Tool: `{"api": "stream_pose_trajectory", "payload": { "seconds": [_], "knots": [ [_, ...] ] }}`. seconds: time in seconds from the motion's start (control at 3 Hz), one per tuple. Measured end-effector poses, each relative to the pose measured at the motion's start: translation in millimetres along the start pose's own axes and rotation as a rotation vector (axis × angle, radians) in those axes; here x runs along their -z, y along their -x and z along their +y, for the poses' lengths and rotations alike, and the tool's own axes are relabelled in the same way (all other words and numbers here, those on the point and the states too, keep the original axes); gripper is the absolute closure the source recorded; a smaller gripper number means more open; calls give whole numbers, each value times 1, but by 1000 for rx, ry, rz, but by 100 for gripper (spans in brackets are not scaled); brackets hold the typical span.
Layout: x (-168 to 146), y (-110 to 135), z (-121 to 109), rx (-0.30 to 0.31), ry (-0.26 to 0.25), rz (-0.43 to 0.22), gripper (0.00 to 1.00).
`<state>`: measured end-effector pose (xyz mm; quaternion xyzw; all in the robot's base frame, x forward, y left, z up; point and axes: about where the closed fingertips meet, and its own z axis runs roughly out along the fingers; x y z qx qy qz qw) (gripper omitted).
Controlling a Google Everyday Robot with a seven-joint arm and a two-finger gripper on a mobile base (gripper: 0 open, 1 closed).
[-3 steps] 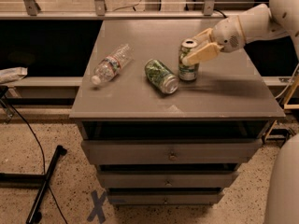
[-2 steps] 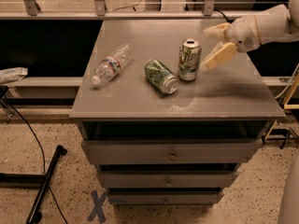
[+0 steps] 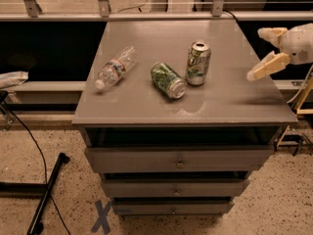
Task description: Move 7up can near green can
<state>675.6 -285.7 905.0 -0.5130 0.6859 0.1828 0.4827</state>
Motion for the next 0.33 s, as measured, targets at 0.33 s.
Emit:
{"api": "stream_pose_trajectory", "payload": {
  "seconds": [0.33],
  "knots": [
    [3, -3, -1, -3, -7, 1, 0]
  ]
}}
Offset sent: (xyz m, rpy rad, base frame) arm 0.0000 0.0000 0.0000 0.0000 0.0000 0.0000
